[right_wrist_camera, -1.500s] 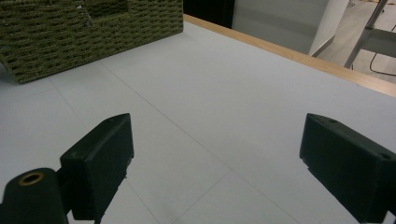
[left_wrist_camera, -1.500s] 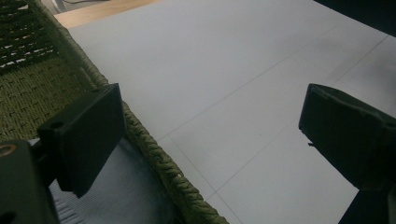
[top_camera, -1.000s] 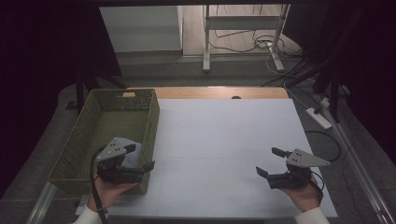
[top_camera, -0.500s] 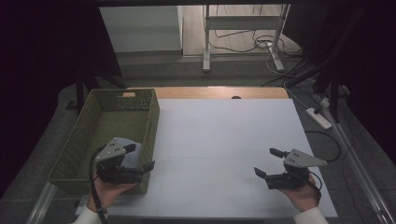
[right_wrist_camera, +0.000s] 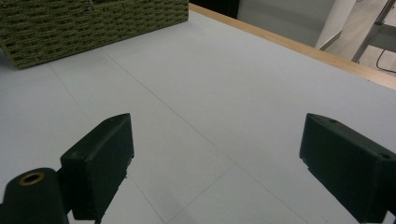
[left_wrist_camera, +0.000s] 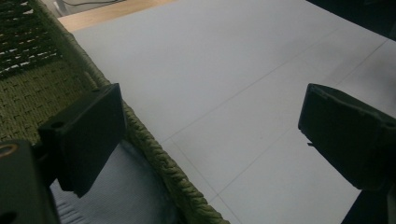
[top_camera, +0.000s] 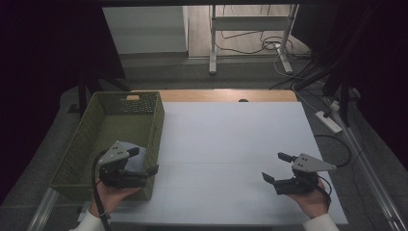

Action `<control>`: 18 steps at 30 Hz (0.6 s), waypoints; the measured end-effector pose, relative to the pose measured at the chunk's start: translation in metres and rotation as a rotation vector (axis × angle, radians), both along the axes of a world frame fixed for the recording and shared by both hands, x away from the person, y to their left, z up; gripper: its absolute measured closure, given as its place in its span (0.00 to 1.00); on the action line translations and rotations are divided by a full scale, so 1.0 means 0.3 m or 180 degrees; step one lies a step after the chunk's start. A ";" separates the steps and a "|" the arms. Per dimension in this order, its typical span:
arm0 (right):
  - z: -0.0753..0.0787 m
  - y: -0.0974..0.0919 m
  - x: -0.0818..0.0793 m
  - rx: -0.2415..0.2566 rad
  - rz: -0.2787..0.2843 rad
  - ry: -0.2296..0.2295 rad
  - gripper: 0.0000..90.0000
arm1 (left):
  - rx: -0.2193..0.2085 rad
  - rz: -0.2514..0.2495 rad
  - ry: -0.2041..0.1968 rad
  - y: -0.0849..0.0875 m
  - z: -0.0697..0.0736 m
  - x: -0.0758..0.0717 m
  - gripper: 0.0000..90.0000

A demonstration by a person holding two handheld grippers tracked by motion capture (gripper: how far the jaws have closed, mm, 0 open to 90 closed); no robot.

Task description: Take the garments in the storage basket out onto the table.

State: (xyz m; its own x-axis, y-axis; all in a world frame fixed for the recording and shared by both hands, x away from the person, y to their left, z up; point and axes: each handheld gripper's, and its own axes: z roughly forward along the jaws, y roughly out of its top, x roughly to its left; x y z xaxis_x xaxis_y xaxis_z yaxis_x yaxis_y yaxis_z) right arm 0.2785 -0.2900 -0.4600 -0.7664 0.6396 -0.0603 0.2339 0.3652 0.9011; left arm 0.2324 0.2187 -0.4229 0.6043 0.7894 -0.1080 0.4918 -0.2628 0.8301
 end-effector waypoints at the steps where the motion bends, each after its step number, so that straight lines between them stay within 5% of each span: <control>1: -0.002 0.000 0.002 0.0001 0.0003 0.0006 0.11 | 0.0007 0.0011 0.0004 0.002 0.001 0.006 0.08; 18: -0.027 0.004 -0.007 -0.0082 -0.0011 0.0035 0.11 | -0.0014 0.0069 0.0064 0.033 0.035 0.035 0.09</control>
